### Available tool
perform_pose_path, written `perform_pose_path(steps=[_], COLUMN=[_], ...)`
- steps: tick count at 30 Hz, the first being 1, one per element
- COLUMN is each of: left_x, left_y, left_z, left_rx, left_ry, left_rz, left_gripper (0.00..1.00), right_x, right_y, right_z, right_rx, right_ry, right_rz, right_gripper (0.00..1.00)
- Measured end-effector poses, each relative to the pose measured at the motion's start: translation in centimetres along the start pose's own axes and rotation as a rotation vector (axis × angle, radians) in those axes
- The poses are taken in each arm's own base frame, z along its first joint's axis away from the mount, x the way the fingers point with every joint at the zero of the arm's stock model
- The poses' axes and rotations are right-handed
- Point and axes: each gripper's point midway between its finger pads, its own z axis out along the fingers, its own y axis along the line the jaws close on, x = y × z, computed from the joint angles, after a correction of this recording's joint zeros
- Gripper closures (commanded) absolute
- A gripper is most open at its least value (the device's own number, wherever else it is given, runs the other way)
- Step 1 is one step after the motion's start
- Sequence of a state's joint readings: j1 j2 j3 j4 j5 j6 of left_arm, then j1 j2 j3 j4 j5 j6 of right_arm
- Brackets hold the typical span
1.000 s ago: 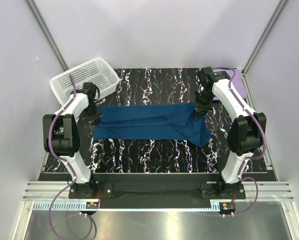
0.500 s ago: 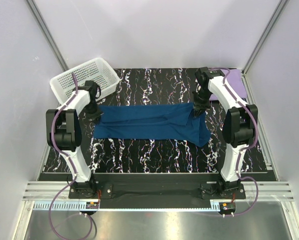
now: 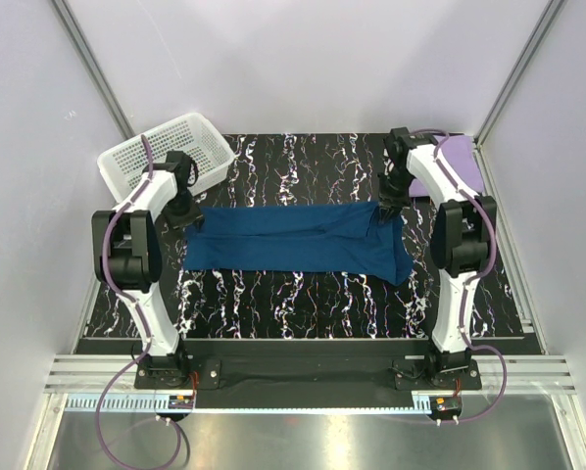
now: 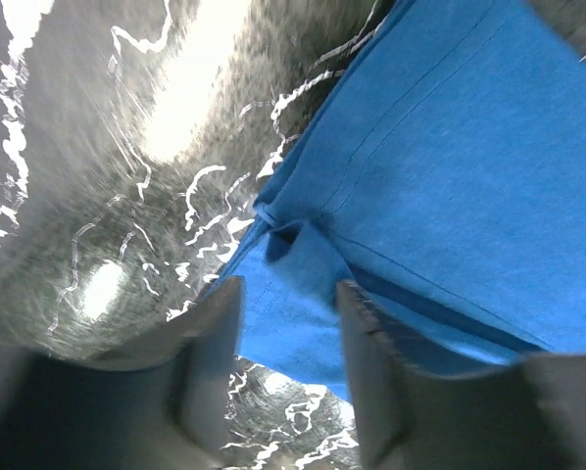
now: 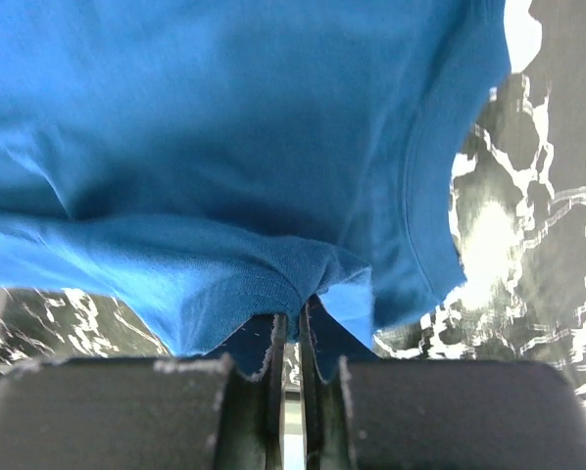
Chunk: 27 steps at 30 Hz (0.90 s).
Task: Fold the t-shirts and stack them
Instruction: Fold the tshirt
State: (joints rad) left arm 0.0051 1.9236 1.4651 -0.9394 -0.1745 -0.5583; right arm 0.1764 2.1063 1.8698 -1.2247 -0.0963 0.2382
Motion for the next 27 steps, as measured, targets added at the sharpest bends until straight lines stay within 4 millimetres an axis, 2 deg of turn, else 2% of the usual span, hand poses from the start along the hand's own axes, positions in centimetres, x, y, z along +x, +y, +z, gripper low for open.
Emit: perform_pose_path(steps=[1, 4, 8, 10, 11, 12, 15, 16, 17, 19, 21, 25, 27], left_x=[-0.3, -1.1, -1.2, 0.0, 0.7, 1.5, 4.1, 4.9, 5.8, 6.9, 7.5, 7.4, 7.5], left_y=[0.1, 0.6, 1.2, 1.5, 1.5, 1.4, 1.0, 0.9, 0.9, 0.8, 0.7, 0.1, -0.2], left_z=[-0.3, -1.8, -5.6, -6.9, -7.2, -7.1, -5.5, -4.7, -4.0, -3.1, -2.6, -2.3, -1.8], left_rx=[-0.002, -0.004, 0.072, 0.125, 0.149, 0.171, 0.194, 0.190, 0.187, 0.187, 0.191, 0.216, 0.217], left_ry=[-0.014, -0.069, -0.183, -0.206, -0.207, -0.203, -0.131, -0.099, -0.066, -0.019, 0.007, 0.013, 0.026], left_rz=[0.004, 0.004, -0.011, -0.016, -0.016, -0.015, 0.002, 0.011, 0.019, 0.026, 0.022, 0.010, 0.008], left_gripper=[0.42, 0.36, 0.35, 0.36, 0.36, 0.37, 0.38, 0.38, 0.38, 0.39, 0.41, 0.46, 0.48], right_x=[-0.5, -2.7, -6.3, -7.2, -7.5, -7.6, -7.7, -7.8, -7.8, -7.4, -6.6, -2.2, 0.2], right_y=[0.1, 0.8, 1.9, 2.1, 2.1, 2.0, 1.4, 1.3, 1.1, 0.4, -0.4, -1.7, -2.2], right_z=[0.2, 0.6, 0.9, 1.3, 1.5, 1.8, 2.9, 3.2, 3.3, 3.5, 3.5, 2.1, 0.7], right_rx=[-0.001, -0.012, -0.030, -0.031, -0.029, -0.024, 0.000, 0.005, 0.013, 0.035, 0.061, 0.087, 0.086], right_ry=[-0.006, -0.043, -0.114, -0.125, -0.127, -0.127, -0.107, -0.103, -0.098, -0.086, -0.076, -0.022, -0.024], right_rz=[0.004, 0.017, 0.025, 0.028, 0.032, 0.034, 0.051, 0.055, 0.063, 0.063, 0.066, 0.074, 0.078], right_gripper=[0.99, 0.99, 0.87, 0.79, 0.71, 0.54, 0.43, 0.28, 0.25, 0.21, 0.22, 0.30, 0.40])
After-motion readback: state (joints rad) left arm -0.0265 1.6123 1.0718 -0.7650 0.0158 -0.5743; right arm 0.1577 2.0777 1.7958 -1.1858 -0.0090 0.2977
